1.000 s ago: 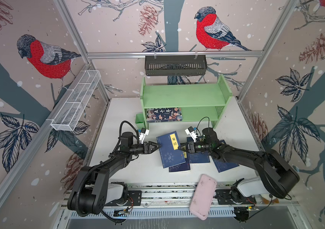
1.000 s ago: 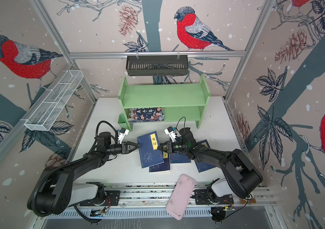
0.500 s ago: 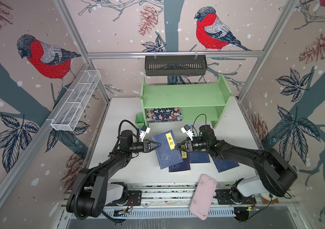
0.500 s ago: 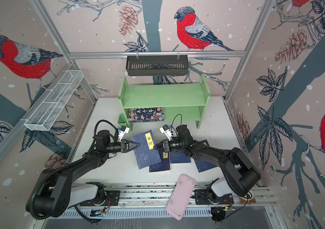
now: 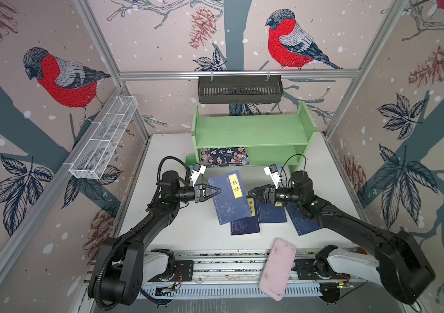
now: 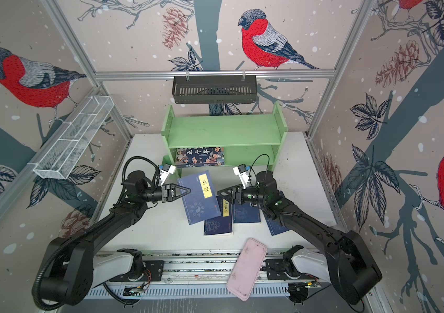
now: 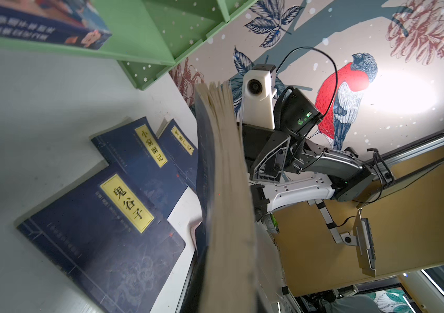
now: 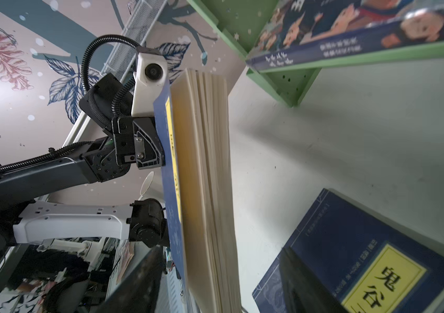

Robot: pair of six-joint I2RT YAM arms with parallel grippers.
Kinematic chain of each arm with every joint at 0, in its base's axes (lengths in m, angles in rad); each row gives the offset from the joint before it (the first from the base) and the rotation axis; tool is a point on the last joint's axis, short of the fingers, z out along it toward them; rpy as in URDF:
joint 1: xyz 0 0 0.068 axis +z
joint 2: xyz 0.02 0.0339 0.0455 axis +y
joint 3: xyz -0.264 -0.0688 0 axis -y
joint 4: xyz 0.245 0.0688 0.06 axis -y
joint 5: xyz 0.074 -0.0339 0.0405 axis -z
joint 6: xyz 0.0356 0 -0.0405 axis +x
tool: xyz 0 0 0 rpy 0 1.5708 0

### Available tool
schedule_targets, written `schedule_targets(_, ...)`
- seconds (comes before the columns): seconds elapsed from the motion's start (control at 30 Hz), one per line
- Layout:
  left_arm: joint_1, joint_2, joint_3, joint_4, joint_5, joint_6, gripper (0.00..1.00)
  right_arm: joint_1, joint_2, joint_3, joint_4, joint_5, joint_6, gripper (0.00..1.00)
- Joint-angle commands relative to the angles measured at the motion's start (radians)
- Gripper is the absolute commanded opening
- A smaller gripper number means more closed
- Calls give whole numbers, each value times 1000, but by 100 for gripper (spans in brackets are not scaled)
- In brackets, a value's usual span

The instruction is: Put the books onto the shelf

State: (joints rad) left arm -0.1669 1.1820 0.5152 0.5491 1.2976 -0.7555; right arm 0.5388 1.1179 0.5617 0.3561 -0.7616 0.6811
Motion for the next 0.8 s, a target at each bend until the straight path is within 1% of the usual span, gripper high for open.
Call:
schedule_targets(0.0, 0, -13, 70, 45, 51, -1, 0, -12, -75, -2, -29, 62, -12, 71)
schedule_targets(0.13, 0, -15, 205, -34, 10, 14, 0, -15, -162, 4, -47, 69, -13, 73)
schedule_targets(0.23, 0, -15, 328, -155, -60, 85, 0, -16, -206, 4, -36, 86, 9, 75)
schedule_targets(0.33, 0, -9, 413, -171, -106, 87, 0, -14, -229, 0, 6, 105, 49, 77)
schedule_targets(0.4, 0, -9, 442, -116, -126, 27, 0, -9, -233, -6, 56, 112, 81, 79)
schedule_targets(0.53, 0, 1, 441, 129, -171, -193, 0, 29, -205, 8, 111, 136, 115, 81)
schedule_targets(0.57, 0, 6, 441, 169, -176, -225, 0, 44, -195, 17, 115, 141, 115, 81)
schedule_targets(0.63, 1, 15, 453, 210, -189, -241, 0, 84, -175, 28, 145, 164, 123, 81)
schedule_targets(0.77, 1, 27, 477, 160, -224, -216, 0, 148, -127, 50, 222, 197, 147, 82)
